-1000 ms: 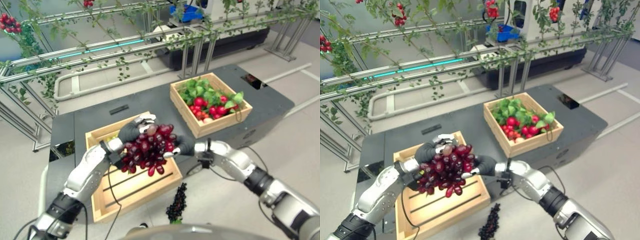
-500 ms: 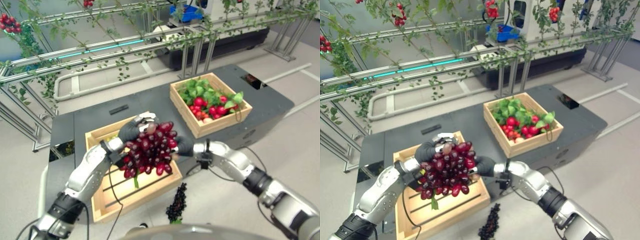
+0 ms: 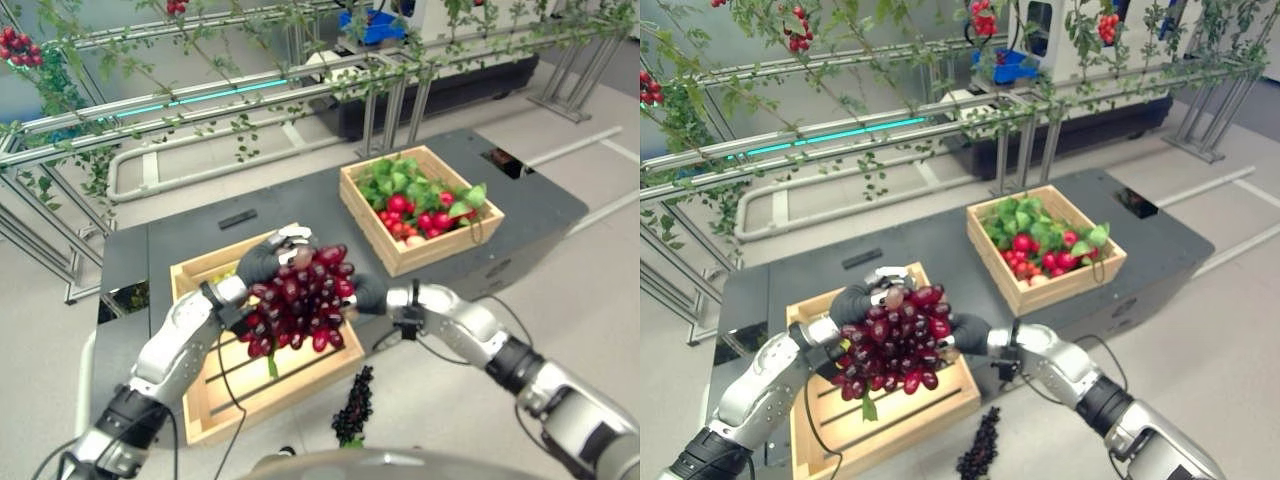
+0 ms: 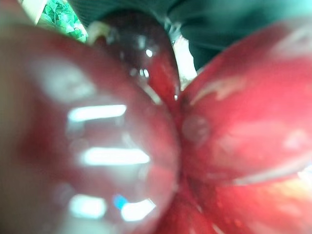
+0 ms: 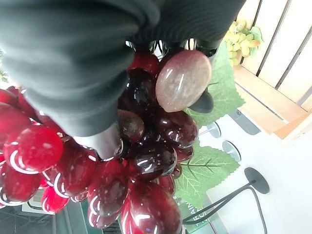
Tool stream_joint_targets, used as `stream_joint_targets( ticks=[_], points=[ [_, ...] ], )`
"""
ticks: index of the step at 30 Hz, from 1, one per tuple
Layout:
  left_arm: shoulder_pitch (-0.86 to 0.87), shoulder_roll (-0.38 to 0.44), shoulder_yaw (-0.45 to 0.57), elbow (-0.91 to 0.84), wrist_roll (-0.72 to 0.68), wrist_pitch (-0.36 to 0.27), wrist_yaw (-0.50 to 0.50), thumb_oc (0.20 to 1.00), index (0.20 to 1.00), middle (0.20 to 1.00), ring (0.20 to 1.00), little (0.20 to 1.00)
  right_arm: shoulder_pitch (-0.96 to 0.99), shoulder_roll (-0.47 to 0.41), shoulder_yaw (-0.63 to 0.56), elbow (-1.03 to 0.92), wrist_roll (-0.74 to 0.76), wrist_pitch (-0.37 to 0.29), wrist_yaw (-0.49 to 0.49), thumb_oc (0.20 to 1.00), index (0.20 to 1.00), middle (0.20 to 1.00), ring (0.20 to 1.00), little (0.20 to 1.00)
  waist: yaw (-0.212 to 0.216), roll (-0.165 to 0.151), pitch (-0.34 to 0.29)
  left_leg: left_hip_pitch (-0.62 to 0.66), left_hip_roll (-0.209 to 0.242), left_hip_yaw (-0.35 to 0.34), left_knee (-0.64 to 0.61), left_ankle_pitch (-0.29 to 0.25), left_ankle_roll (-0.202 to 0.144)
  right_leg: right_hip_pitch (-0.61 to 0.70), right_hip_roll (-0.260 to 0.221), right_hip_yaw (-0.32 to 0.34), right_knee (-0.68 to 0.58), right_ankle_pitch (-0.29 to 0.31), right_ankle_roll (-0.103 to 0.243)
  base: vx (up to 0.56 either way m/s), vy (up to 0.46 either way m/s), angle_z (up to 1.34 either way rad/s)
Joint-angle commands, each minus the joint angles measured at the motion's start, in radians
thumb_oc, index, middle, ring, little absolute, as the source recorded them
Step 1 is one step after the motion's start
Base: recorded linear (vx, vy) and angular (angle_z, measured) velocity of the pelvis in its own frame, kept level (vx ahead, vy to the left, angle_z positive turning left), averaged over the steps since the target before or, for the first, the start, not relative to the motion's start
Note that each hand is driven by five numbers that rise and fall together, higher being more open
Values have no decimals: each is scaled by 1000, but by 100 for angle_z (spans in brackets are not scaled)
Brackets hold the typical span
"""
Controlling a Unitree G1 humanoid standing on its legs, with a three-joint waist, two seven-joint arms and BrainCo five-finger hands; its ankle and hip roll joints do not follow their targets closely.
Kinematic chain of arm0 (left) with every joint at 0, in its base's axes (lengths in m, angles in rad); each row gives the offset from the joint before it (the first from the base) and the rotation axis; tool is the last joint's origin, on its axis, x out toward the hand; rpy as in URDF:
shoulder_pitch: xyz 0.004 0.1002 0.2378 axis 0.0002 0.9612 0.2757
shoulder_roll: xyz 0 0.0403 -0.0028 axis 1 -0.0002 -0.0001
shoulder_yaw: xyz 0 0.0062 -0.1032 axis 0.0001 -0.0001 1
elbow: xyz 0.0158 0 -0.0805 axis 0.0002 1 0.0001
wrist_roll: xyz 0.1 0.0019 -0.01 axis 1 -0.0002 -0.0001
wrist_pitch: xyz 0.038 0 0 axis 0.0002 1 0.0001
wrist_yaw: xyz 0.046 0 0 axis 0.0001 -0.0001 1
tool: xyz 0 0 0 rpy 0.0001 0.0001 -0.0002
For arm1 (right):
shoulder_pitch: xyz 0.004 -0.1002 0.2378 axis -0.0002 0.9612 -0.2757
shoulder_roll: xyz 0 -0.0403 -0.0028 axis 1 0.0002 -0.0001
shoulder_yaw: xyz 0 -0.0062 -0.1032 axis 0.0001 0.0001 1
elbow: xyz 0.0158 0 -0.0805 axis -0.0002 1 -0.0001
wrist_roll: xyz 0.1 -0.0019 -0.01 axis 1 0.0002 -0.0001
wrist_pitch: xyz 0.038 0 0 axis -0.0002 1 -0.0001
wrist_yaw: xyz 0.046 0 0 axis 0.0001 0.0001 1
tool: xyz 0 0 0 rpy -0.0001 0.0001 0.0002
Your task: Pick up the fruits from the basket on one side to the basket on the other side
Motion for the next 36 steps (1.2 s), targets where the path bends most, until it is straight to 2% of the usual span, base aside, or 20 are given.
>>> stream_joint_targets(
  ticks=[1, 2, 3, 4, 22, 36],
  points=[
    [-56, -17, 6, -45, -6, -71, -15, 200, 200, 200, 200, 200, -31, 57, -18, -53, 63, -36, 23, 200, 200, 200, 200, 200, 27, -29, -7, -16, -13, -12, 5, -15, -9, 27, -24, -36, 50, -32, 70, 0, 0, 0],
    [-56, -16, 5, -44, -8, -71, -15, 269, 269, 269, 269, 269, -30, 56, -21, -51, 63, -37, 22, 200, 200, 200, 200, 200, 28, -30, -7, -17, -12, -13, 6, -15, -9, 26, -24, -36, 50, -32, 70, 0, 0, 0],
    [-55, -15, 8, -45, -7, -72, -15, 423, 423, 423, 423, 423, -30, 54, -23, -51, 61, -38, 21, 200, 200, 200, 200, 200, 28, -30, -7, -16, -12, -13, 6, -16, -8, 26, -24, -35, 50, -32, 70, 0, 0, 0],
    [-55, -15, 10, -44, -7, -73, -12, 1000, 1000, 1000, 1000, 1000, -28, 53, -27, -50, 61, -39, 18, 200, 200, 200, 200, 200, 28, -31, -7, -17, -12, -14, 6, -16, -8, 27, -23, -35, 50, -32, 70, 0, 0, 0],
    [-34, -2, 40, -48, -4, -73, -6, 1000, 1000, 1000, 1000, 1000, 0, 33, -70, -46, 70, -41, 11, 200, 200, 200, 200, 200, 24, -32, -8, -13, -9, -11, 6, -16, -9, 30, -21, -34, 50, -34, 69, 0, 0, 0],
    [-3, 7, 88, -54, -9, -77, -5, 1000, 1000, 1000, 1000, 1000, 39, -18, -168, -36, 81, -65, -8, 200, 200, 200, 200, 200, 21, -35, -11, -11, -10, -11, 7, -17, -9, 32, -18, -38, 50, -34, 70, 0, 0, 0]
  ],
)
